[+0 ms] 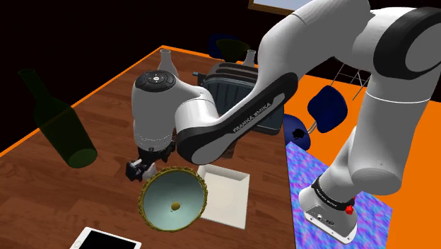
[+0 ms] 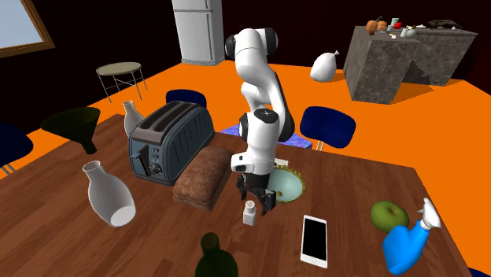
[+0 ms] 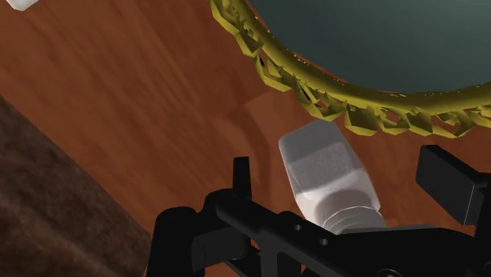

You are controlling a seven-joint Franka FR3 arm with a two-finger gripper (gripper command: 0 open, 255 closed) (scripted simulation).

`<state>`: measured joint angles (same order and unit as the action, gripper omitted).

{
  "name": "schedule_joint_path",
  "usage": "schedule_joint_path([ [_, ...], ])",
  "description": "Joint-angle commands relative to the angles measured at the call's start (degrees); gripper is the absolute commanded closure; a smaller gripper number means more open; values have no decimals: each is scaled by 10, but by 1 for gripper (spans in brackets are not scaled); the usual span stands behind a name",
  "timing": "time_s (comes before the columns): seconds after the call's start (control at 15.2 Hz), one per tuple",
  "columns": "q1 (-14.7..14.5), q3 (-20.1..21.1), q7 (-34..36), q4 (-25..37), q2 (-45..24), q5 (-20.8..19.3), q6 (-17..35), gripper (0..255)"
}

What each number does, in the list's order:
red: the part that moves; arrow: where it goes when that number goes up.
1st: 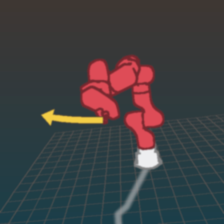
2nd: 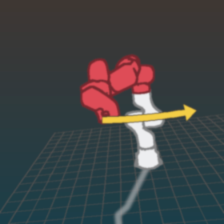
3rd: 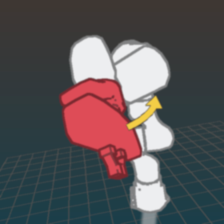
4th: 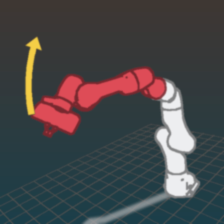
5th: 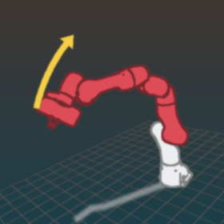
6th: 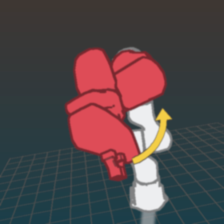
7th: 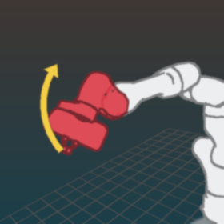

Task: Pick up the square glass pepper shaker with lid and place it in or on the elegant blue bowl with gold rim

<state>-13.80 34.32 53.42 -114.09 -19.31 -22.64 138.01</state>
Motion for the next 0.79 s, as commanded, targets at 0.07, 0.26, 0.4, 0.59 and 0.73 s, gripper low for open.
schedule_joint_path([
  [0.07, -5, -5, 6, 3, -11, -10, 7, 0],
  [0.26, -5, -5, 6, 3, -11, -10, 7, 0],
  [0.4, -5, -5, 6, 3, -11, -10, 7, 0],
  [0.59, -5, -5, 6, 3, -11, -10, 7, 255],
  [0.73, -5, -5, 6, 3, -11, -10, 7, 255],
])
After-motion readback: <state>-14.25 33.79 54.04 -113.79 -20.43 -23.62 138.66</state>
